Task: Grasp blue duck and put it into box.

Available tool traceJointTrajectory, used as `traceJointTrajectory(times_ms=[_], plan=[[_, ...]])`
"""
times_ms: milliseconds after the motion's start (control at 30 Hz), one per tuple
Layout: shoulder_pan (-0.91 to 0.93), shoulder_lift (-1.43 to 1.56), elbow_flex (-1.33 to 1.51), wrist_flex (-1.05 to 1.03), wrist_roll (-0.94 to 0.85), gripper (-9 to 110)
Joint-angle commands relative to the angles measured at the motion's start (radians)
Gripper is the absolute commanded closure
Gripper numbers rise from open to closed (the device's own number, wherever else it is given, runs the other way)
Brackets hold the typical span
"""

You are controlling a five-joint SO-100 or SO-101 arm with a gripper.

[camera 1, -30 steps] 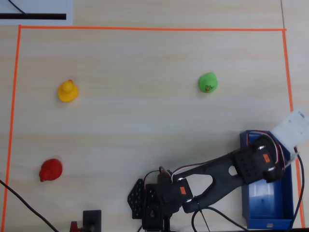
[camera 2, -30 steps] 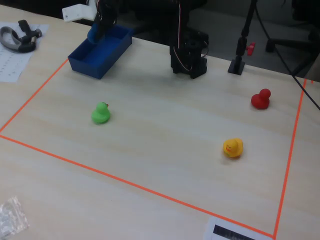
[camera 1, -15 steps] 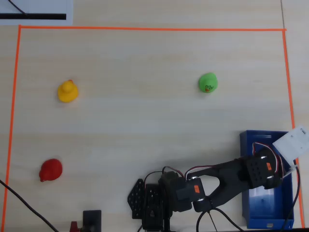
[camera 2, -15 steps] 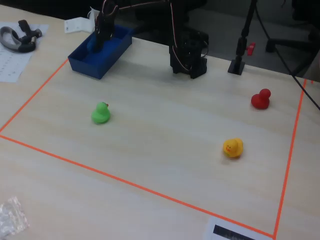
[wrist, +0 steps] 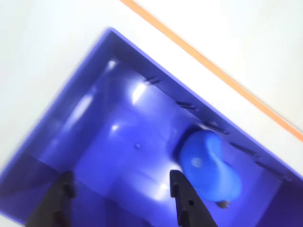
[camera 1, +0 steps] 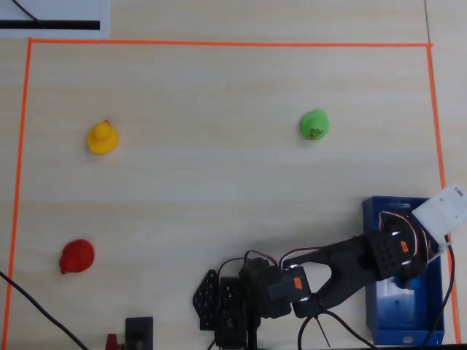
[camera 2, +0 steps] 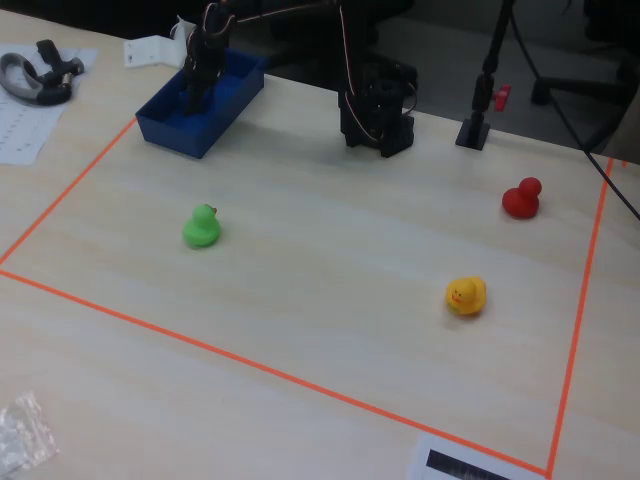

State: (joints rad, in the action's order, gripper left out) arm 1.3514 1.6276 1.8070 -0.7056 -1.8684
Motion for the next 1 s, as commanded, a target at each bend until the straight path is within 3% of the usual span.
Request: traceJointTrajectory(times_ms=[0,133,267,433,733,967], plan=[[-0.152,0.138,-0.114,-0.021,0.227,88],[-0.583,0.224,-0.236,-0.044,0.529,101],[-1.006,0.393,-0.048,-0.094,0.523,101],[-1.312,0.73,0.403,-0.166,0.414,101],[-1.416,1.339,1.039,-0.514,0.23,101],[-1.391,1.56,1.218,-0.626,0.181,101]])
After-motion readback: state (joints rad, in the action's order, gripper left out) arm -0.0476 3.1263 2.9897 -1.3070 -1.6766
